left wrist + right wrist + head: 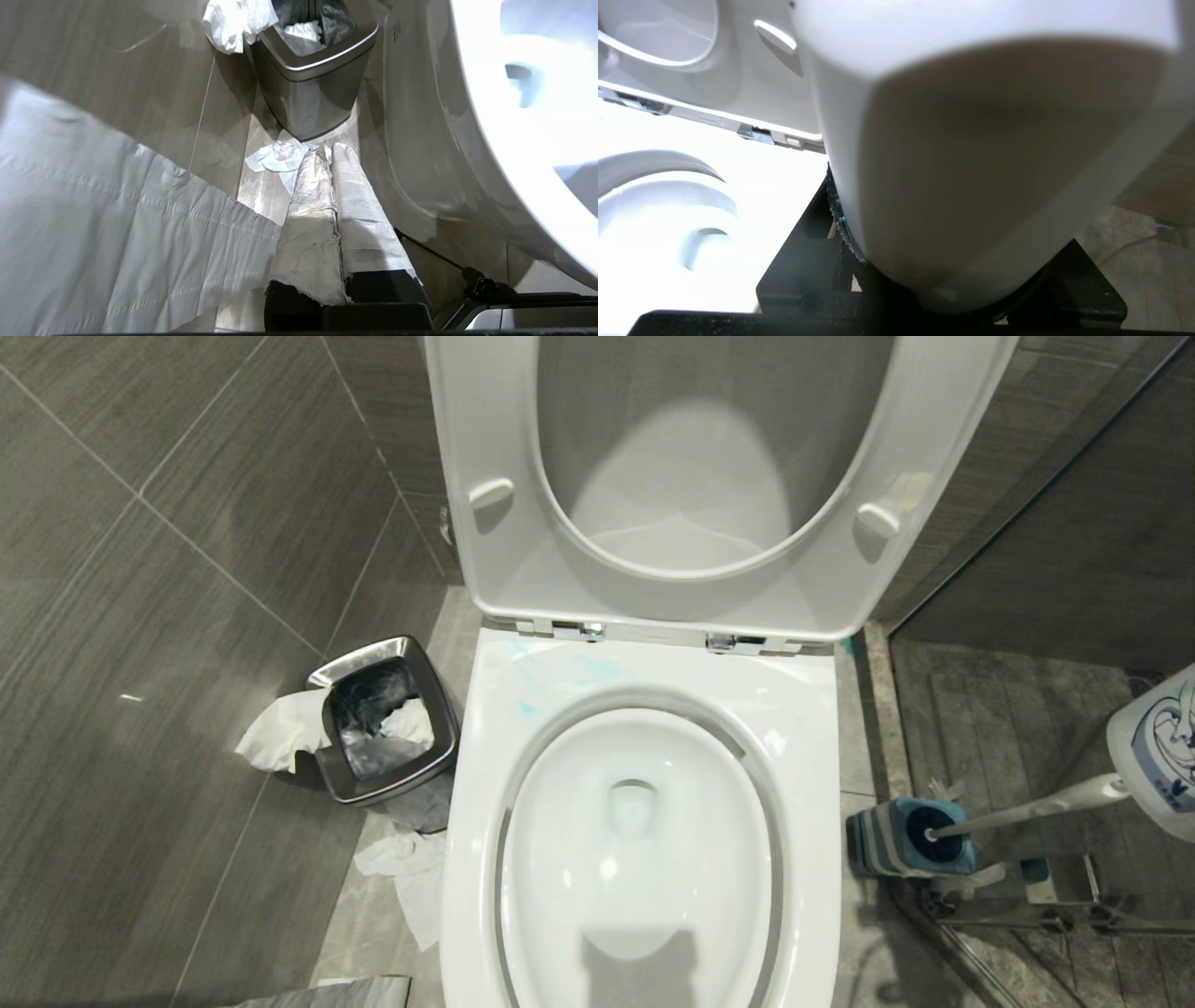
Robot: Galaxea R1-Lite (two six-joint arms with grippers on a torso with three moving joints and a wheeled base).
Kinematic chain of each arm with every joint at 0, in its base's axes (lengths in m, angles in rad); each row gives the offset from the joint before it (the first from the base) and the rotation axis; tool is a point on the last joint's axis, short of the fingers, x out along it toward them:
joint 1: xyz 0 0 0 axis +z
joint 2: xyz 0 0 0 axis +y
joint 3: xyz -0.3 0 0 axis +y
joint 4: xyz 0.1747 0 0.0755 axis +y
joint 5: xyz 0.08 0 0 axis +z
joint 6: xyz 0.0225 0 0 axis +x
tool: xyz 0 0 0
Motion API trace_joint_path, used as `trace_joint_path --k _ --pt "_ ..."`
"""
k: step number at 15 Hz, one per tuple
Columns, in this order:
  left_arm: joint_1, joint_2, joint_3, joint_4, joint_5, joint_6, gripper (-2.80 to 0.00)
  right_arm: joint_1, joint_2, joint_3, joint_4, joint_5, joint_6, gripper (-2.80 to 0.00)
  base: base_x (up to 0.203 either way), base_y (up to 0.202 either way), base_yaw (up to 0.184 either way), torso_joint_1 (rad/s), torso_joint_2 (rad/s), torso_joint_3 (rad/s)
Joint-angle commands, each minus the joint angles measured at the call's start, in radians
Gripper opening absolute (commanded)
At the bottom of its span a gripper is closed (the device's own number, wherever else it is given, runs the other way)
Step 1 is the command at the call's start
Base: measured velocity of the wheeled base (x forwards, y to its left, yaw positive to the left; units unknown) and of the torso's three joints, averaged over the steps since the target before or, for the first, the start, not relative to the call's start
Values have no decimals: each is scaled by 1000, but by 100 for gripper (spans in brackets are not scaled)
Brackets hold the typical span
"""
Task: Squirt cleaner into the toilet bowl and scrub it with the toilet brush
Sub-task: Pour in the cleaning agent
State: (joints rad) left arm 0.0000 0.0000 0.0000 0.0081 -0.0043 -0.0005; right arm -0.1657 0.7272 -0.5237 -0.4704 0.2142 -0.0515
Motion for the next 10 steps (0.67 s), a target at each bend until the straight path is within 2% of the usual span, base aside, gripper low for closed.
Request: trace_joint_path --k 1,10 --pt "0 0 2 1 0 -1 -280 0 9 -31 30 2 -4 -280 0 0 0 5 2 200" --pt "0 0 3 0 0 -1 -280 0 48 -89 75 2 -27 -280 0 0 0 3 1 201"
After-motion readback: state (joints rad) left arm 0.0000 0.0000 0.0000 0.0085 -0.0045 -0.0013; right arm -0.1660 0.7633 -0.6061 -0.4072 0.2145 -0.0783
